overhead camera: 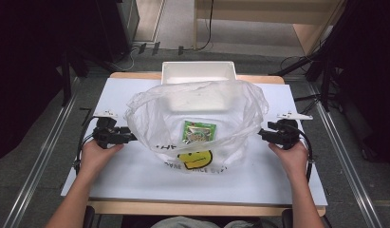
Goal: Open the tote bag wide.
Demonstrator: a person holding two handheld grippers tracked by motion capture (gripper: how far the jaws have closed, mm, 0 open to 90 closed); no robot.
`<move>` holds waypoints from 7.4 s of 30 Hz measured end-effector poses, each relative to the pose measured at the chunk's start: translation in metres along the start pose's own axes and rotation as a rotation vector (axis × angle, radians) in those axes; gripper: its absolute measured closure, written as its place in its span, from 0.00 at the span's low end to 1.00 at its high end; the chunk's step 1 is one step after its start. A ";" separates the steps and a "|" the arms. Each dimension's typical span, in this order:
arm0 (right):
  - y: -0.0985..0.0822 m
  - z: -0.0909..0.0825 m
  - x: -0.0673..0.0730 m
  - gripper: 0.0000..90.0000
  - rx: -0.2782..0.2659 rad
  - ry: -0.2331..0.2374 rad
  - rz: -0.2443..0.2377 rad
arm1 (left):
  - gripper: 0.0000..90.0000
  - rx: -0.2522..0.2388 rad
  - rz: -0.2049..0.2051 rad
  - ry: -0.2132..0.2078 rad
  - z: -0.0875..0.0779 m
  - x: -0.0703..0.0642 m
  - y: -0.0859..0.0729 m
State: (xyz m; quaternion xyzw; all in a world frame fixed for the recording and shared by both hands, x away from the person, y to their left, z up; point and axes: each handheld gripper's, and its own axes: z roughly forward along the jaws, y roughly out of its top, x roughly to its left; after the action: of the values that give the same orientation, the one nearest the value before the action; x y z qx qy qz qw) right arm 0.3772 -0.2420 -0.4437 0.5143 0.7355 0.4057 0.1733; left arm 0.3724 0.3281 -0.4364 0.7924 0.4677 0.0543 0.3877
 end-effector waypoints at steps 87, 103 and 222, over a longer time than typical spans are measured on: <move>0.049 -0.065 -0.008 0.55 -0.027 0.173 -0.053 | 0.70 0.030 0.073 -0.047 -0.034 -0.017 0.053; 0.118 -0.117 0.021 0.60 -0.093 0.195 -0.188 | 0.91 -0.100 0.117 -0.055 -0.099 -0.039 0.123; 0.054 0.036 0.090 0.98 0.141 0.212 -0.133 | 0.95 0.001 0.143 -0.060 0.072 -0.086 0.090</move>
State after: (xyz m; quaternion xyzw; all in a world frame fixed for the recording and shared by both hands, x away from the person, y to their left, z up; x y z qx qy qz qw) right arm 0.3975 -0.1389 -0.4093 0.4294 0.8088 0.3927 0.0844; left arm 0.4198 0.1966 -0.4021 0.8253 0.3982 0.0580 0.3963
